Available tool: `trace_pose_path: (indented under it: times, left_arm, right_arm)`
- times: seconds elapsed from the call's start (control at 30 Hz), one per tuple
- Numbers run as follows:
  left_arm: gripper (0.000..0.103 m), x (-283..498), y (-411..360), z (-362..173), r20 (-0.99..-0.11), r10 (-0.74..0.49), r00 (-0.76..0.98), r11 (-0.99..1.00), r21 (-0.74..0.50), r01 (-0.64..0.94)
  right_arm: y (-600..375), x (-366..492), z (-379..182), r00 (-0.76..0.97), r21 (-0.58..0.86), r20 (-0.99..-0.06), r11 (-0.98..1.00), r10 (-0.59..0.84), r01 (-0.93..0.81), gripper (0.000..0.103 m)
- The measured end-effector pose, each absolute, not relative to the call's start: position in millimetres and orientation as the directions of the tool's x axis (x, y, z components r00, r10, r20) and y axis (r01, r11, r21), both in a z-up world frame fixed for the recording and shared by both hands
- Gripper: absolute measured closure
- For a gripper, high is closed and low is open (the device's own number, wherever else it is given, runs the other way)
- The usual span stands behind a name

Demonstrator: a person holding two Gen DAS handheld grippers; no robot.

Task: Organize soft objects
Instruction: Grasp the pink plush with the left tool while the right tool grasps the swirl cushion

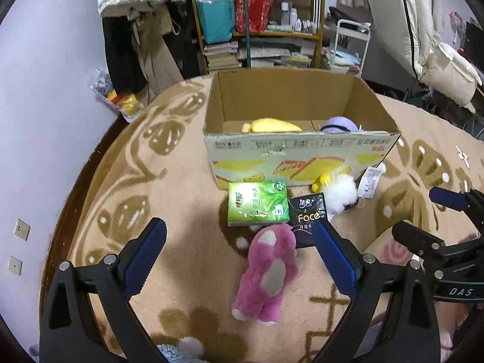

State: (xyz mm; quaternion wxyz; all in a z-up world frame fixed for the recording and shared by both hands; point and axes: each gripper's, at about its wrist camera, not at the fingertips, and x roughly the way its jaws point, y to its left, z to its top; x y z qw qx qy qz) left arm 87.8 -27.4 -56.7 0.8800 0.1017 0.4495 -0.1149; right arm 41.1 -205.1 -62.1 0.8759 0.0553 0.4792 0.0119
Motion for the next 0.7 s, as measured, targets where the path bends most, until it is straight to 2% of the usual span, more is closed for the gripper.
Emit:
trace_pose_path:
  times: [0.4,0.7]
  left_arm:
    - [0.007,111,-38,-105,-0.909,-0.087,0.407,0.948,0.05,0.315]
    - [0.007,120,-43,-132,-0.949,-0.038,0.313,0.943,0.07,0.326]
  right_arm:
    - [-215,64,-114,0.318,0.133,-0.943,0.987,0.096,0.094,0.005]
    - [-214,70,-137,0.211,0.152,-0.969,0.983,0.127,0.103,0.005]
